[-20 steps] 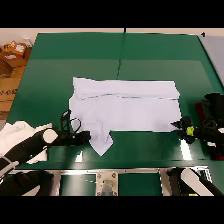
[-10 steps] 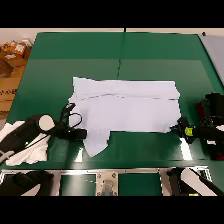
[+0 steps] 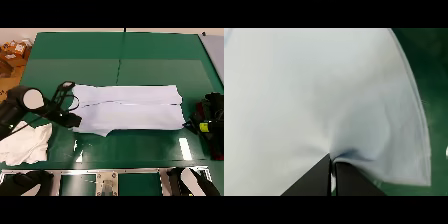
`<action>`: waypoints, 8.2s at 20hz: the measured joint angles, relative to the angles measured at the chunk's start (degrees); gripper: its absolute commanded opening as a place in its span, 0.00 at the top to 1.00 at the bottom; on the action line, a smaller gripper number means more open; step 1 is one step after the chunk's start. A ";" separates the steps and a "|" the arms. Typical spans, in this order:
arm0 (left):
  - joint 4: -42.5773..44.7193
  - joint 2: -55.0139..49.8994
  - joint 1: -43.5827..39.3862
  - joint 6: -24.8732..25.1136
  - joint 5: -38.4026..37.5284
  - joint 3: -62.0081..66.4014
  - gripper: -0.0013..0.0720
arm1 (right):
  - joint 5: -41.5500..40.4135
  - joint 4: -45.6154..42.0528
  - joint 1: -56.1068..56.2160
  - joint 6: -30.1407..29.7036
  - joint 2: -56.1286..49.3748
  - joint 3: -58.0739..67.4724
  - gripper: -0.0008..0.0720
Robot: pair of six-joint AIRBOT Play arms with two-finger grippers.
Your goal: Fold the shirts.
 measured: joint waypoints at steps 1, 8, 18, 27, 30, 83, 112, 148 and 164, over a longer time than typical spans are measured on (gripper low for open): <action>0.55 -0.61 0.11 0.42 1.27 1.97 0.95 | 0.24 1.86 0.48 -0.57 -0.24 1.51 0.97; 0.63 -12.57 5.90 5.51 8.98 16.24 0.94 | -6.75 13.07 7.23 -3.23 -13.84 14.19 0.97; -2.38 -38.56 8.22 10.95 27.26 32.70 0.11 | -15.32 17.68 13.64 -7.30 -48.87 43.65 0.38; 0.44 -41.09 12.70 8.66 13.42 43.78 0.11 | 5.29 7.23 3.34 -19.54 -57.18 55.89 0.24; -0.46 -41.20 12.96 8.46 10.73 44.37 0.11 | 9.94 7.98 2.23 -22.93 -60.41 56.08 0.24; 2.71 -49.55 16.59 2.36 -20.79 64.48 0.94 | -23.58 32.28 68.11 -22.23 -52.39 50.60 0.22; 4.74 -49.51 17.77 2.49 -19.30 64.46 0.94 | -5.07 30.38 44.68 -31.04 -54.31 40.28 0.97; 4.15 -49.51 17.81 1.09 -22.01 64.46 0.94 | 11.93 -4.55 -31.23 6.23 -22.38 48.68 0.97; 1.53 -49.51 17.70 2.14 -20.92 64.46 0.94 | 11.65 -24.59 -39.21 9.29 -19.58 29.31 0.75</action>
